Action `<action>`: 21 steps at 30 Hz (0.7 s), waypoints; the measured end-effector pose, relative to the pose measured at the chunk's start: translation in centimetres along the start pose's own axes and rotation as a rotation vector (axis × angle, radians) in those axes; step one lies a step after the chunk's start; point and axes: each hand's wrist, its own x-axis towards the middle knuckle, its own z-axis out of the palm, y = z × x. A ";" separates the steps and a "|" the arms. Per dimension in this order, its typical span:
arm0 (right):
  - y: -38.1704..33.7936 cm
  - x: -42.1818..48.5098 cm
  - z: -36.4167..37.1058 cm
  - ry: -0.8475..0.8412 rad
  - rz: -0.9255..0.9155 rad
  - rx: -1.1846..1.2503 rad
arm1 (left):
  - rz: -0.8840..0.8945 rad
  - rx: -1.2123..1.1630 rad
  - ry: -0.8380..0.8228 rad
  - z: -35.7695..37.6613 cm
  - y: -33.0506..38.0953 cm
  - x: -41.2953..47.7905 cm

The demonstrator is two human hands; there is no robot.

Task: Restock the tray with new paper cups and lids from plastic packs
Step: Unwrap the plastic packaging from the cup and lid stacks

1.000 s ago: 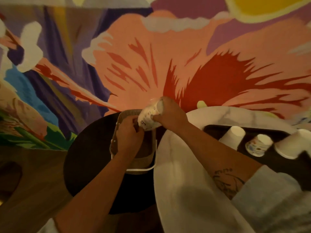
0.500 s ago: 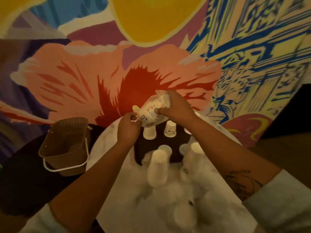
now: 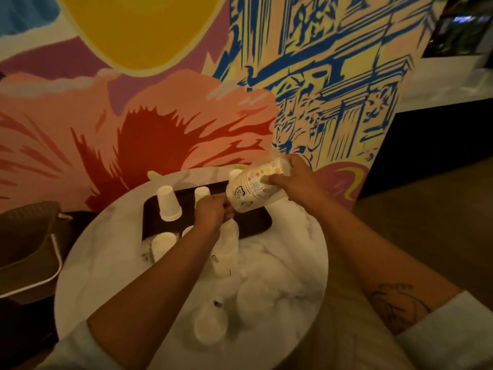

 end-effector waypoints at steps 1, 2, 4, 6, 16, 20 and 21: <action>0.5 0.2 -0.4 0.004 0.020 0.018 | -0.024 -0.011 -0.024 0.5 0.0 -0.1; 0.9 0.4 -0.8 0.006 0.048 0.041 | -0.040 -0.027 -0.053 1.0 0.1 -0.1; 2.0 1.3 -1.5 -0.001 0.126 0.081 | -0.035 -0.065 -0.128 1.7 0.3 0.3; 2.9 2.5 -2.1 -0.017 0.203 0.123 | -0.009 -0.106 -0.226 2.3 0.6 0.9; 6.2 6.8 -2.0 -0.079 0.357 0.221 | -0.010 0.000 -0.446 4.0 0.3 3.6; 7.6 7.6 -1.8 -0.083 0.387 0.281 | 0.068 0.292 -0.466 4.5 0.1 3.6; 8.0 8.0 -1.9 -0.091 0.389 0.289 | 0.108 0.421 -0.476 4.8 -0.1 3.6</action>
